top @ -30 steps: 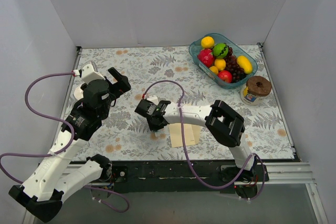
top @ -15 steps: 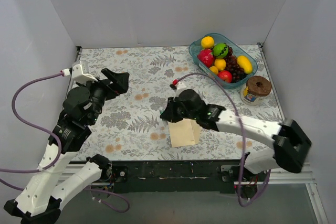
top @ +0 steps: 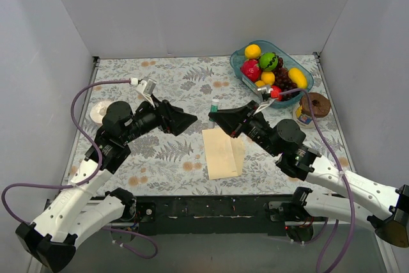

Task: Place the letter into the envelope and seal it
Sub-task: Open the solid glue cap.

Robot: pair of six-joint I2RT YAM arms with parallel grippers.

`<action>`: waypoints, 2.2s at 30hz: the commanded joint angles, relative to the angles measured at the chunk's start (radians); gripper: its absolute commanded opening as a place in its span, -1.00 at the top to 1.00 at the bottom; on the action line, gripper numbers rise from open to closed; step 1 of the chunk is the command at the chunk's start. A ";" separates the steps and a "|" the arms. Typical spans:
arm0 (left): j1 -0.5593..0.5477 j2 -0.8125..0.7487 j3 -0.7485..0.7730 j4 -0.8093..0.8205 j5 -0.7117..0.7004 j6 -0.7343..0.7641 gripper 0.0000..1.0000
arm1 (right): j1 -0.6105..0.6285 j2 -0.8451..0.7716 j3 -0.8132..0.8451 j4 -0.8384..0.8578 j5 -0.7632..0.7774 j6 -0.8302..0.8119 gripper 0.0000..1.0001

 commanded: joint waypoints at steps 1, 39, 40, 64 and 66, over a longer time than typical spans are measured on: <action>-0.001 -0.023 -0.021 0.105 0.186 -0.006 -0.78 | 0.000 -0.024 0.003 0.083 0.059 0.016 0.97; -0.177 0.153 0.027 0.221 0.060 0.003 -0.22 | 0.000 0.005 -0.009 0.135 0.005 0.055 0.97; -0.177 0.155 0.027 0.221 0.061 0.003 -0.21 | 0.000 0.005 -0.011 0.135 0.005 0.055 0.97; -0.179 0.161 0.037 0.158 0.067 0.051 1.00 | 0.000 0.020 0.064 -0.029 0.016 -0.016 0.79; -0.179 0.162 0.040 0.121 0.067 0.071 1.00 | 0.000 0.025 0.092 -0.066 0.017 -0.042 0.61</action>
